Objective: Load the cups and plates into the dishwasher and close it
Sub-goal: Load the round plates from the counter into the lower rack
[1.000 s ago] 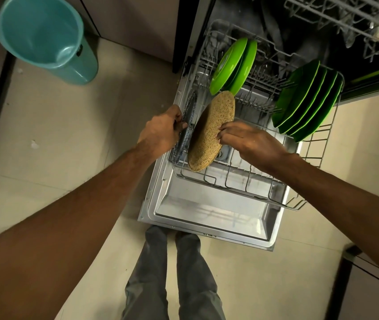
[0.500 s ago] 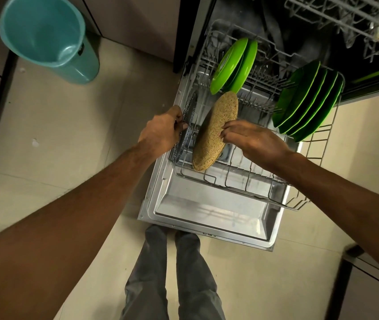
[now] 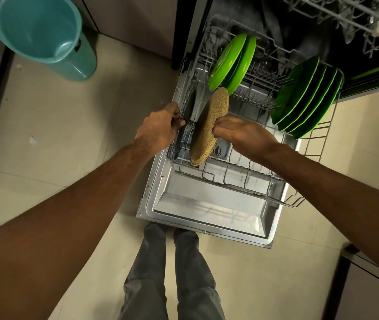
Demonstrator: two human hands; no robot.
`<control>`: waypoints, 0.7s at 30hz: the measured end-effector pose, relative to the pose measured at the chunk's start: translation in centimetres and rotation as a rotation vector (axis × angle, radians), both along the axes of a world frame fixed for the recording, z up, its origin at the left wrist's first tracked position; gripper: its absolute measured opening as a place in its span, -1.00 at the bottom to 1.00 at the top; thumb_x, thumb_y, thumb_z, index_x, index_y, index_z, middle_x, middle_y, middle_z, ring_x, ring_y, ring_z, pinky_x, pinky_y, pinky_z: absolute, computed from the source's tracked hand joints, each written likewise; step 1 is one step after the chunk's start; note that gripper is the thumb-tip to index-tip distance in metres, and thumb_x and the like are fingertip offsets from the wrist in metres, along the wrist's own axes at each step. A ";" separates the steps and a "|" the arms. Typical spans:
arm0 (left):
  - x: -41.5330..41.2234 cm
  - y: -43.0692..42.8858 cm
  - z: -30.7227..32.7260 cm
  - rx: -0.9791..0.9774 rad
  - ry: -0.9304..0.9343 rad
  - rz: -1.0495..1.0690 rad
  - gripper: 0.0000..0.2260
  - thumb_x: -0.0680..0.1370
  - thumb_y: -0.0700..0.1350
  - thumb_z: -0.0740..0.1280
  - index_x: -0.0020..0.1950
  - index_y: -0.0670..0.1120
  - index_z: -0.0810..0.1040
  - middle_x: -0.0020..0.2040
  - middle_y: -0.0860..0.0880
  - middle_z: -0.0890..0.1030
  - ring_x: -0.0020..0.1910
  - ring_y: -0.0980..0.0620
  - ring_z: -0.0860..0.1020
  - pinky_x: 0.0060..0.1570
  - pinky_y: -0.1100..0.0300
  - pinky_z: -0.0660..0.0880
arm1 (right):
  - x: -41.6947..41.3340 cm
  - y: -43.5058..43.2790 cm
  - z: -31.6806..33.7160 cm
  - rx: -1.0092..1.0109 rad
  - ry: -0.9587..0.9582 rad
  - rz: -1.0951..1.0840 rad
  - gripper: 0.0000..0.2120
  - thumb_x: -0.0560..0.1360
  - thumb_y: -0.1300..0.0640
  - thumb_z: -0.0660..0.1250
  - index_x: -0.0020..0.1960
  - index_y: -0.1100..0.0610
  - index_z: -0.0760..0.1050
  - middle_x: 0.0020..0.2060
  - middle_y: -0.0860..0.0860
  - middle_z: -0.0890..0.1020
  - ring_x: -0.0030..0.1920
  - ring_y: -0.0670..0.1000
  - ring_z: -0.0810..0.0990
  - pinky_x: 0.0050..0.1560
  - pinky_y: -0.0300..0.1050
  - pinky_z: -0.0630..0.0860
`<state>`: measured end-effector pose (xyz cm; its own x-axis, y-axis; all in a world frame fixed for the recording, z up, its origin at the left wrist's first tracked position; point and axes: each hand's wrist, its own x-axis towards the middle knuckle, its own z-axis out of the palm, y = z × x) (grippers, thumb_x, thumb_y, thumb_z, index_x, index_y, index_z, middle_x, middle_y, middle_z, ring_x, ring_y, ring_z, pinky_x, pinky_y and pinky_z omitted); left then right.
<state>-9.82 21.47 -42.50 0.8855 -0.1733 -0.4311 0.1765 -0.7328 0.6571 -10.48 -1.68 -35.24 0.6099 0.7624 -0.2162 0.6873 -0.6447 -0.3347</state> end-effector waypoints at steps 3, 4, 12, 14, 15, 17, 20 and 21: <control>0.0 0.0 0.0 0.017 -0.003 0.007 -0.86 0.59 0.02 0.28 0.07 0.00 0.41 -0.12 0.05 0.53 -0.17 0.00 0.55 -0.23 0.15 0.43 | 0.1 0.7 -0.1 -0.011 0.003 -0.014 -0.71 0.38 0.50 0.31 0.05 0.29 0.55 0.02 0.26 0.62 0.10 0.23 0.58 -0.06 0.08 0.61; 0.0 -0.1 0.0 0.020 -0.004 0.009 -0.86 0.59 0.02 0.28 0.06 0.01 0.41 -0.12 0.06 0.53 -0.19 0.01 0.54 -0.26 0.17 0.41 | 0.2 1.0 -0.1 -0.010 0.002 -0.023 -0.73 0.39 0.49 0.31 0.05 0.29 0.55 0.01 0.27 0.62 0.09 0.23 0.58 -0.04 0.04 0.59; 0.2 0.0 -0.5 0.027 -0.020 0.015 -0.88 0.57 0.02 0.30 0.05 0.03 0.42 -0.13 0.08 0.54 -0.20 0.02 0.54 -0.28 0.19 0.36 | 0.3 1.5 -0.7 -0.045 0.066 -0.039 -0.64 0.37 0.45 0.25 0.13 0.24 0.51 0.08 0.24 0.57 0.13 0.22 0.54 -0.05 -0.01 0.51; 0.2 0.0 -0.6 0.045 -0.033 0.014 -0.89 0.57 0.04 0.30 -0.01 0.06 0.39 -0.15 0.09 0.54 -0.26 0.05 0.51 -0.33 0.23 0.32 | 0.0 1.6 -1.3 -0.074 0.087 -0.031 -0.57 0.37 0.46 0.27 0.20 0.21 0.48 0.11 0.23 0.55 0.17 0.22 0.51 -0.06 0.08 0.57; 0.2 0.1 -0.7 0.047 -0.034 0.015 -0.88 0.57 0.04 0.30 -0.05 0.08 0.37 -0.16 0.09 0.54 -0.29 0.09 0.48 -0.38 0.25 0.29 | -0.1 1.6 -1.7 -0.079 0.091 -0.034 -0.56 0.38 0.46 0.28 0.22 0.19 0.46 0.11 0.23 0.55 0.18 0.23 0.51 -0.07 0.11 0.58; 0.2 0.1 -0.7 0.046 -0.033 0.015 -0.85 0.57 0.05 0.31 -0.08 0.11 0.34 -0.18 0.10 0.53 -0.31 0.13 0.47 -0.42 0.28 0.26 | -0.1 1.8 -2.3 -0.081 0.089 -0.044 -0.56 0.40 0.46 0.29 0.23 0.17 0.46 0.14 0.22 0.56 0.21 0.22 0.49 -0.06 0.13 0.60; 0.1 0.0 -0.5 0.033 -0.009 0.009 -0.88 0.57 0.04 0.31 -0.04 0.09 0.38 -0.14 0.09 0.53 -0.24 0.07 0.51 -0.33 0.24 0.36 | -0.3 2.5 -2.8 -0.065 0.071 -0.072 -0.58 0.40 0.46 0.34 0.20 0.18 0.51 0.20 0.22 0.56 0.28 0.22 0.48 0.00 0.14 0.61; 0.0 0.0 -0.5 0.026 0.011 0.013 -0.89 0.57 0.03 0.31 -0.03 0.08 0.40 -0.13 0.09 0.53 -0.22 0.06 0.52 -0.29 0.23 0.38 | -0.5 2.8 -2.9 -0.059 0.056 -0.089 -0.61 0.39 0.46 0.35 0.17 0.20 0.54 0.22 0.22 0.55 0.30 0.23 0.47 0.01 0.15 0.61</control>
